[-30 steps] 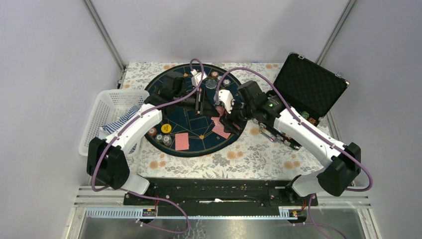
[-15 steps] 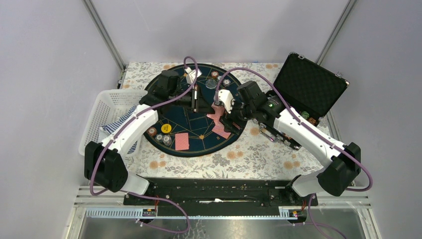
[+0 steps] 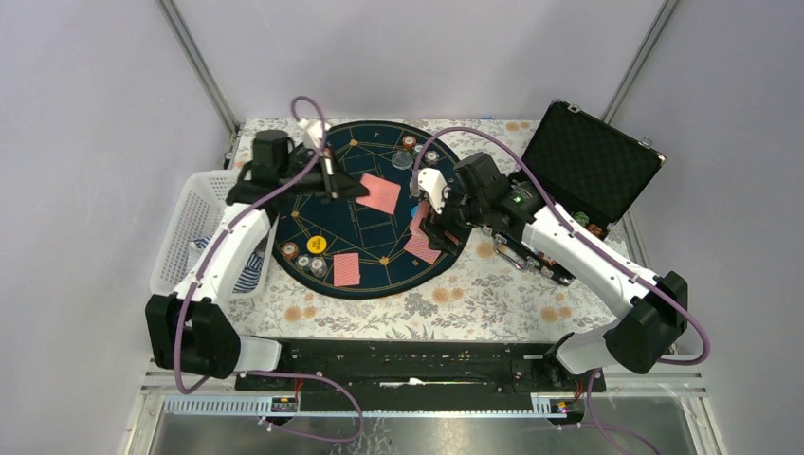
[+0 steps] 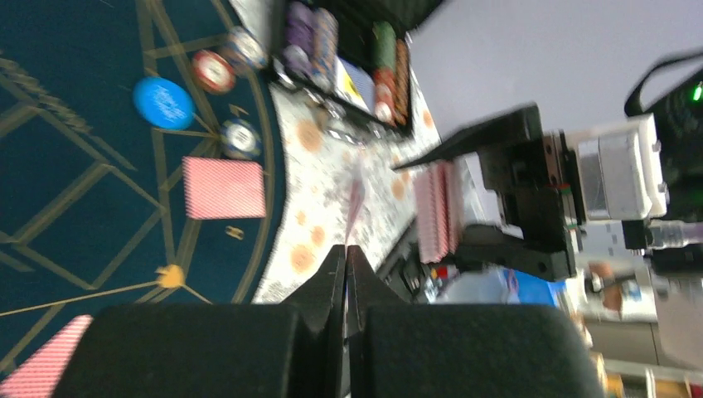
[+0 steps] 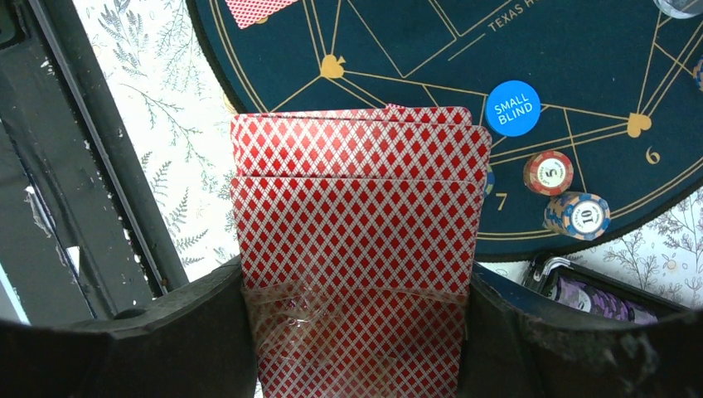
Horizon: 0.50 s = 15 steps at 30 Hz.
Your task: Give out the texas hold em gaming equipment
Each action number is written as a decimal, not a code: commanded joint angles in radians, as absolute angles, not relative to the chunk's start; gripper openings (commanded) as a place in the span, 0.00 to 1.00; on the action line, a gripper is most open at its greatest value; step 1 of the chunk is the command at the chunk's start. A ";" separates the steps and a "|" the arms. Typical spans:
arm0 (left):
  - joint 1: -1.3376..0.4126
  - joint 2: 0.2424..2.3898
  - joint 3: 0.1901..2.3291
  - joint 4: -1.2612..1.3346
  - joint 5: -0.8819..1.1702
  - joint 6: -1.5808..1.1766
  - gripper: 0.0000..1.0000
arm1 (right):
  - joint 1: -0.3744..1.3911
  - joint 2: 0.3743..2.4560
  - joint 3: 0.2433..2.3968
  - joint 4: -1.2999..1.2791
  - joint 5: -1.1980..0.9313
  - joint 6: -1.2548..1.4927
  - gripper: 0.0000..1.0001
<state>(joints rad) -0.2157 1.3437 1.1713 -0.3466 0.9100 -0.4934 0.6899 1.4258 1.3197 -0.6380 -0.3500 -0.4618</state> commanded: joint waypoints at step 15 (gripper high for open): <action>-0.039 1.613 1.333 0.216 0.619 -0.782 0.00 | 0.549 1.384 1.347 -0.565 -0.423 -0.400 0.01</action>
<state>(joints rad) -0.0341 1.5070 1.2739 -0.0673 0.7494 -0.6331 0.5762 1.4242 1.3201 -0.6212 -0.3840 -0.4194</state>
